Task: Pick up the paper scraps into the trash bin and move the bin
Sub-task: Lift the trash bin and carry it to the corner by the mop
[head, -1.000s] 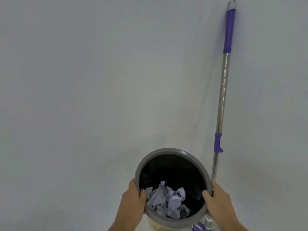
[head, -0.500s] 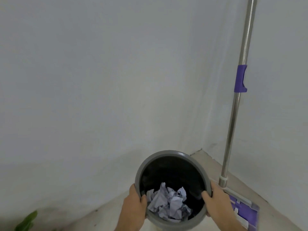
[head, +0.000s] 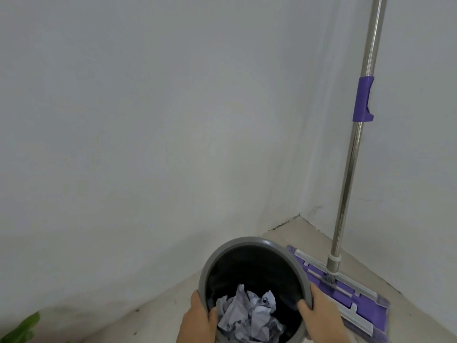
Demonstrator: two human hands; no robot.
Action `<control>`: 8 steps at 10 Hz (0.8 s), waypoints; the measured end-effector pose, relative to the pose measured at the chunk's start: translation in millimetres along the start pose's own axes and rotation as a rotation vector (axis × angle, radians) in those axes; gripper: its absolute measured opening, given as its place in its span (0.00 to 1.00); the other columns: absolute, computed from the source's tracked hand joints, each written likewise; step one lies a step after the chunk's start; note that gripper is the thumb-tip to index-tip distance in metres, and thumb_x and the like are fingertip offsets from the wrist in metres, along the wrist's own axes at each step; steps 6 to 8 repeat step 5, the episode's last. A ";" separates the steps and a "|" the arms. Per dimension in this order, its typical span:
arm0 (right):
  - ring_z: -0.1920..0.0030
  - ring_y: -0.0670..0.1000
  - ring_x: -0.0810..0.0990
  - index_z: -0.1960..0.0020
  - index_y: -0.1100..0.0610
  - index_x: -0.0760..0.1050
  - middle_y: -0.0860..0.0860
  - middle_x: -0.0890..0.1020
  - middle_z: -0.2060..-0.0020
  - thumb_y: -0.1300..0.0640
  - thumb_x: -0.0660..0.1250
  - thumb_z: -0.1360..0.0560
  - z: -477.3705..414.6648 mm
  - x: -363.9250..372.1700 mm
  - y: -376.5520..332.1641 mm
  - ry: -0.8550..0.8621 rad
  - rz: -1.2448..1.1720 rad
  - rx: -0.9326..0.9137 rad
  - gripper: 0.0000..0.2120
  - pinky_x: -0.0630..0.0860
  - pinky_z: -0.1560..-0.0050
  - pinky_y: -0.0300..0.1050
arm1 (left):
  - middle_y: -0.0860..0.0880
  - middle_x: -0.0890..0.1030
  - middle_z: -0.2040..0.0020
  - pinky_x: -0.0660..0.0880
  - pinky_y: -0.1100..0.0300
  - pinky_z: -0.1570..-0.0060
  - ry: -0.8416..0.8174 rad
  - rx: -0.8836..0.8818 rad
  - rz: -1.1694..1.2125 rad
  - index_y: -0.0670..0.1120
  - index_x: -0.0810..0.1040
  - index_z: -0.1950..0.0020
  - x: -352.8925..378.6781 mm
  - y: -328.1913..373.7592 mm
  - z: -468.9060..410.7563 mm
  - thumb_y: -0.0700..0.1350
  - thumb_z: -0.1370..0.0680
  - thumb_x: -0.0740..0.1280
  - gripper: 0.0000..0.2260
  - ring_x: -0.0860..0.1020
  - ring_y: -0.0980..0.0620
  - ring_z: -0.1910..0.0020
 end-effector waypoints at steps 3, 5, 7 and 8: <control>0.52 0.54 0.82 0.29 0.52 0.65 0.54 0.83 0.50 0.55 0.61 0.22 -12.1 23.4 38.0 -0.040 -0.005 -0.013 0.21 0.79 0.50 0.45 | 0.46 0.77 0.38 0.71 0.62 0.46 0.062 0.012 0.028 0.47 0.59 0.30 13.4 -15.2 -3.4 0.53 0.21 0.63 0.24 0.78 0.47 0.41; 0.41 0.51 0.78 0.28 0.55 0.64 0.54 0.79 0.39 0.55 0.66 0.23 -26.8 26.5 30.8 -0.010 0.085 -0.028 0.25 0.70 0.34 0.43 | 0.45 0.75 0.37 0.71 0.63 0.46 0.047 0.010 0.043 0.45 0.57 0.28 17.0 -16.4 2.0 0.52 0.21 0.63 0.26 0.77 0.47 0.41; 0.41 0.51 0.78 0.28 0.55 0.64 0.54 0.79 0.39 0.55 0.66 0.23 -26.8 26.5 30.8 -0.010 0.085 -0.028 0.25 0.70 0.34 0.43 | 0.45 0.75 0.37 0.71 0.63 0.46 0.047 0.010 0.043 0.45 0.57 0.28 17.0 -16.4 2.0 0.52 0.21 0.63 0.26 0.77 0.47 0.41; 0.41 0.51 0.78 0.28 0.55 0.64 0.54 0.79 0.39 0.55 0.66 0.23 -26.8 26.5 30.8 -0.010 0.085 -0.028 0.25 0.70 0.34 0.43 | 0.45 0.75 0.37 0.71 0.63 0.46 0.047 0.010 0.043 0.45 0.57 0.28 17.0 -16.4 2.0 0.52 0.21 0.63 0.26 0.77 0.47 0.41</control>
Point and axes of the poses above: each hand's wrist, its own z-axis away from the middle knuckle, its own x-axis out of the palm, y = z × x, the point moved 10 cm from there along -z, towards the middle knuckle
